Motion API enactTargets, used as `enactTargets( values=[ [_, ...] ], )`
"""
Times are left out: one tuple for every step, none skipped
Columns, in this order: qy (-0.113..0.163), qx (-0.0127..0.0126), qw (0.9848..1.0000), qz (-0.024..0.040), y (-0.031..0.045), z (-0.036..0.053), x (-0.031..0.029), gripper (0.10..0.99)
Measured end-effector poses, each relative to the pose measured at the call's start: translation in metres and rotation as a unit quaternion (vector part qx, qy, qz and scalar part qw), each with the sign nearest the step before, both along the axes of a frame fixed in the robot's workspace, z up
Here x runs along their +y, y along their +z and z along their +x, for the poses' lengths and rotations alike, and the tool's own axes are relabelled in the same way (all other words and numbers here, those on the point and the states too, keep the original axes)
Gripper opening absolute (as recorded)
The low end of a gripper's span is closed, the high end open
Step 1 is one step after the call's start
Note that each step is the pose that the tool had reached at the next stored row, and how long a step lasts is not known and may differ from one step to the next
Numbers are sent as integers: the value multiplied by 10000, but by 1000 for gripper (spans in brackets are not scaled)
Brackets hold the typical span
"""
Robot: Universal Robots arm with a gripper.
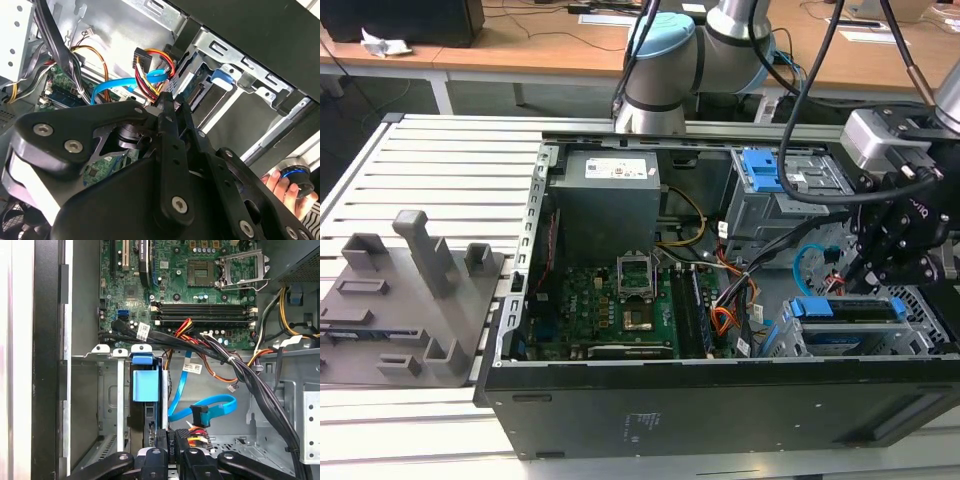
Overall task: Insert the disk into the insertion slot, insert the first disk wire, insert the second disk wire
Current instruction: 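Insert the first disk wire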
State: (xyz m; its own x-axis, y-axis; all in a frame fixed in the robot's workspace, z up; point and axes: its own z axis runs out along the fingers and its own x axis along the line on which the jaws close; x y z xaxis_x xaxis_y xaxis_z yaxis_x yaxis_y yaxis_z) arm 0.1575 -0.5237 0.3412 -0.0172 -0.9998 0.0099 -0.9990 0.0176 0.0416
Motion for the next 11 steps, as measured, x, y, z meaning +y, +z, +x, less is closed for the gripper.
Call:
enactTargets(
  values=[
    [0, 0, 10000, 0, -2, 1, -5, 188],
    [1, 0, 10000, 0, -2, 14, -23, 188],
    [0, 0, 10000, 1, -3, 36, -47, 188],
    [0, 0, 10000, 1, -3, 47, -65, 188],
    [0, 0, 10000, 3, -3, 48, -76, 188],
    [-1, 0, 10000, 6, -4, 49, -94, 188],
    [-1, 0, 10000, 9, -4, 51, -107, 188],
    [0, 0, 10000, 12, -4, 54, -119, 188],
    [1, 0, 10000, 14, -6, 62, -123, 188],
    [0, 0, 10000, 18, -10, 75, -124, 188],
    [0, 0, 10000, 17, -11, 84, -123, 188]
  ],
)
